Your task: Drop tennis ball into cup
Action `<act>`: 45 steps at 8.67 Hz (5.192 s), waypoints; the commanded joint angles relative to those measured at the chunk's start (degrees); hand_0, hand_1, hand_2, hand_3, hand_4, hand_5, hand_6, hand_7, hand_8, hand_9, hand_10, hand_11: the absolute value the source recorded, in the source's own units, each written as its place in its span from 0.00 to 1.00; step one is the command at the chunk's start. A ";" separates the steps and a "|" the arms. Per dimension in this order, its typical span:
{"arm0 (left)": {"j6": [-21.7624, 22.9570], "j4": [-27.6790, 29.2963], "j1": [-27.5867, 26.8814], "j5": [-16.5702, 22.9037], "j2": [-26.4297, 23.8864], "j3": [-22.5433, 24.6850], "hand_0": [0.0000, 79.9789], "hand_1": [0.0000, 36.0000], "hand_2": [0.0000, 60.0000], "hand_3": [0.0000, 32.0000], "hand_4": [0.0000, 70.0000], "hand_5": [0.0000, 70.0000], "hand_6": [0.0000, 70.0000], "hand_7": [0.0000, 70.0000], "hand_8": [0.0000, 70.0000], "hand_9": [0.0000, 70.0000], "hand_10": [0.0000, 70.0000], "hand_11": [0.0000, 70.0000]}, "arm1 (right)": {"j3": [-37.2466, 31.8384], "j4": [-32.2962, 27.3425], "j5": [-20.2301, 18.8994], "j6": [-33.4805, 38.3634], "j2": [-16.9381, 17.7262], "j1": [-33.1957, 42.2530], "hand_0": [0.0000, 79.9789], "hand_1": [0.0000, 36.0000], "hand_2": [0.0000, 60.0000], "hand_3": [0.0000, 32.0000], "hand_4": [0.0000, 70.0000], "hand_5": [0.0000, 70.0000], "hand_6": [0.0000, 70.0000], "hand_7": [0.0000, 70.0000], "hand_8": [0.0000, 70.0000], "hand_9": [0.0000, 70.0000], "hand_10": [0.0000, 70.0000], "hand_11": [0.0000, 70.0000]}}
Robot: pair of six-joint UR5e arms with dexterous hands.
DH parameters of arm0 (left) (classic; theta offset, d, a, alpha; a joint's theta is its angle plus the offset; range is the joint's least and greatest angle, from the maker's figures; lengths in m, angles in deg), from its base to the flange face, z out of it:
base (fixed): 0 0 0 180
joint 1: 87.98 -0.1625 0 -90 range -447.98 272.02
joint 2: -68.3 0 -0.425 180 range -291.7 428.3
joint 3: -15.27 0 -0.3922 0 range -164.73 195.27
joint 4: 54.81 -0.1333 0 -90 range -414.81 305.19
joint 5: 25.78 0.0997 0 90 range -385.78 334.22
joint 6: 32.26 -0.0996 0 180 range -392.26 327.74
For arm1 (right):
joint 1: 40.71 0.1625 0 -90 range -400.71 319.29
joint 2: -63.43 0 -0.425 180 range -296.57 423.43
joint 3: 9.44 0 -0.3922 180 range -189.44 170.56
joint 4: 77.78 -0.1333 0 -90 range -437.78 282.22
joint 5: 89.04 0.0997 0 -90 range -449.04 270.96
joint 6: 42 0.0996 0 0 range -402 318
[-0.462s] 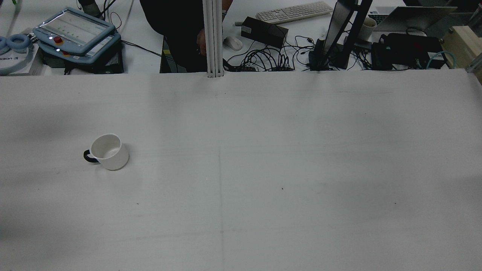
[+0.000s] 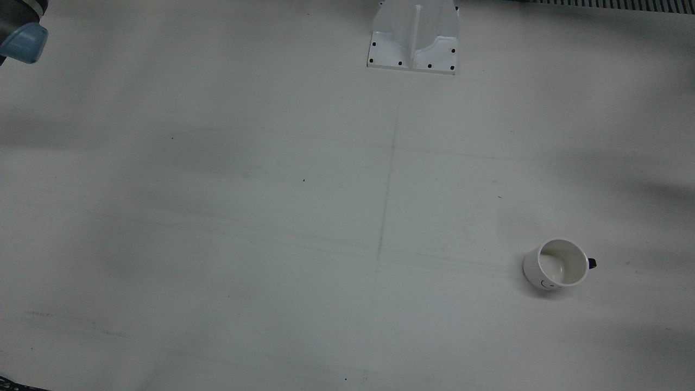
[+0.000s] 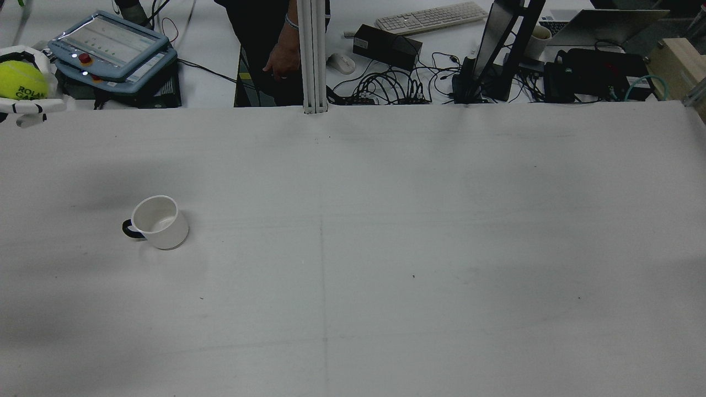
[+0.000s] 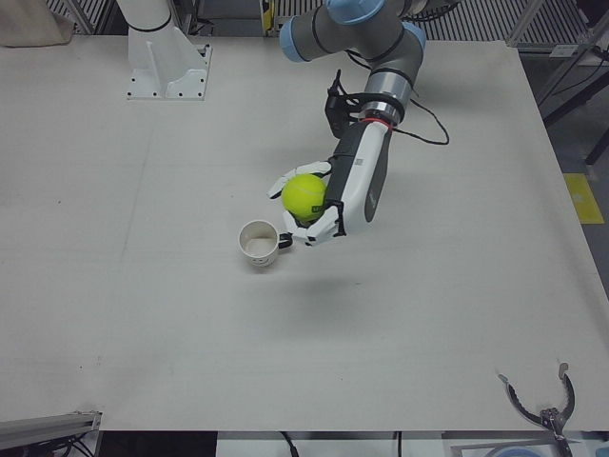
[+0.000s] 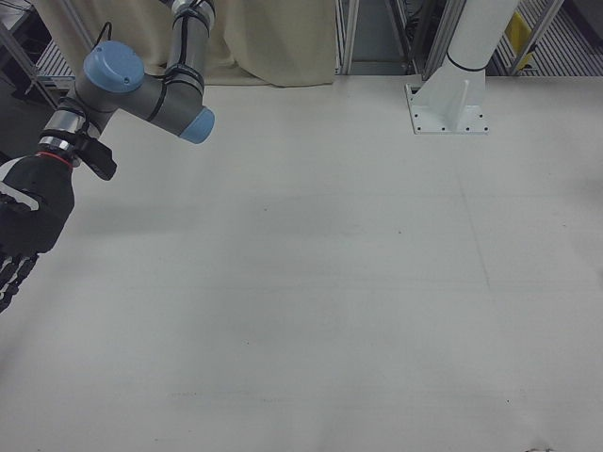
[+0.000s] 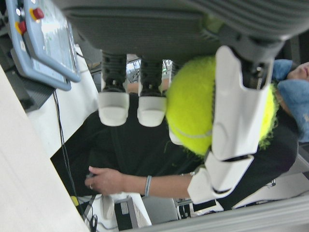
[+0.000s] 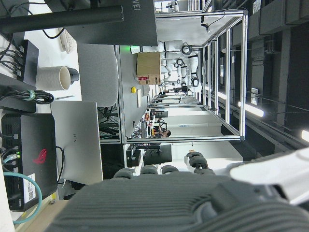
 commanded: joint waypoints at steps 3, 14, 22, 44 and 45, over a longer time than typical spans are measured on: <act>-0.05 -3.06 -10.86 -0.54 -3.82 -2.38 0.75 1.00 1.00 0.00 1.00 0.90 1.00 1.00 1.00 1.00 0.88 1.00 | 0.00 0.00 0.00 0.00 0.00 0.00 0.00 0.00 0.00 0.00 0.00 0.00 0.00 0.00 0.00 0.00 0.00 0.00; 0.48 -1.92 -13.23 0.25 -3.11 -5.02 0.75 1.00 1.00 0.00 0.94 1.00 1.00 1.00 1.00 1.00 0.83 1.00 | 0.00 0.00 0.00 0.00 0.00 0.00 0.00 0.00 0.00 0.00 0.00 0.00 0.00 0.00 0.00 0.00 0.00 0.00; 3.38 7.31 -13.50 0.78 1.37 -4.93 0.84 1.00 1.00 0.11 0.00 0.29 0.16 0.16 0.07 0.09 0.07 0.16 | 0.00 0.00 0.00 0.00 0.00 0.00 0.00 0.00 0.00 0.00 0.00 0.00 0.00 0.00 0.00 0.00 0.00 0.00; 1.98 7.05 -4.77 0.86 3.48 -2.21 0.43 0.78 1.00 0.99 0.00 0.02 0.00 0.05 0.00 0.00 0.00 0.01 | 0.00 0.00 0.00 0.00 0.00 0.00 0.00 0.00 0.00 0.00 0.00 0.00 0.00 0.00 0.00 0.00 0.00 0.00; 1.36 6.70 -0.44 0.95 3.39 -2.38 0.46 0.80 1.00 0.64 0.00 0.47 0.11 0.05 0.02 0.00 0.00 0.01 | 0.00 0.00 0.00 0.00 0.00 0.09 0.00 0.00 0.00 0.00 0.00 0.00 0.00 0.00 0.00 0.00 0.00 0.00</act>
